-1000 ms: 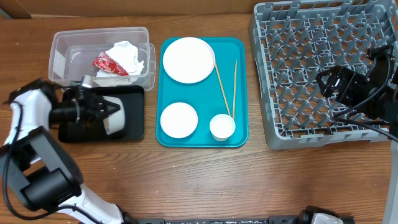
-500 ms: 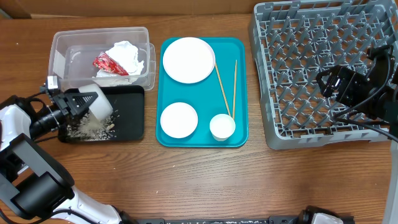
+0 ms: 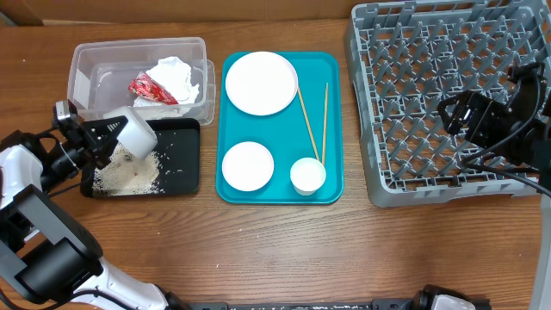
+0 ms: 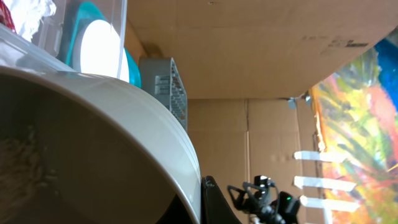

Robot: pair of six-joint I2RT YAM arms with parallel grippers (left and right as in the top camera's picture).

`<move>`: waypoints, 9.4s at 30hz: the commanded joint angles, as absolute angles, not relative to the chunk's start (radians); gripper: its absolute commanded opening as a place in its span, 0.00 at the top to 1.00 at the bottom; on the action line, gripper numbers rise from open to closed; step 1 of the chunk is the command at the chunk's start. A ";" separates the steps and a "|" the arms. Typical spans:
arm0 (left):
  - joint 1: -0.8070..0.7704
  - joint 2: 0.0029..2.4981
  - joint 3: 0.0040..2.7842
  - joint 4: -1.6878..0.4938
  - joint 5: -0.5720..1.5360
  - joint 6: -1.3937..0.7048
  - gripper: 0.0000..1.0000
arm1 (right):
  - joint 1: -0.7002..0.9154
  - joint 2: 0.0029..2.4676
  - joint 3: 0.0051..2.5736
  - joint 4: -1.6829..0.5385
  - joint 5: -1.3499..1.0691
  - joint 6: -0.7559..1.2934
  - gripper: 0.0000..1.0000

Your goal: Sort waste into correct bins and load items into the dishwasher

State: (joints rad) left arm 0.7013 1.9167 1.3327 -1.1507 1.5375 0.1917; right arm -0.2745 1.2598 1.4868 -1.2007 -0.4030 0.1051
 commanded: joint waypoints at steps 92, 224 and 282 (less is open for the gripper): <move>-0.589 2.112 1.913 -1.105 0.023 0.022 0.54 | -0.276 1.259 1.505 -1.225 -0.405 0.101 0.02; -0.155 2.113 1.862 -1.459 1.582 0.179 0.96 | 0.197 1.652 1.472 -0.713 -1.164 -0.061 0.12; -0.297 2.113 2.469 -1.530 -0.041 -0.117 0.46 | -0.034 1.650 1.557 -1.516 0.105 0.423 0.34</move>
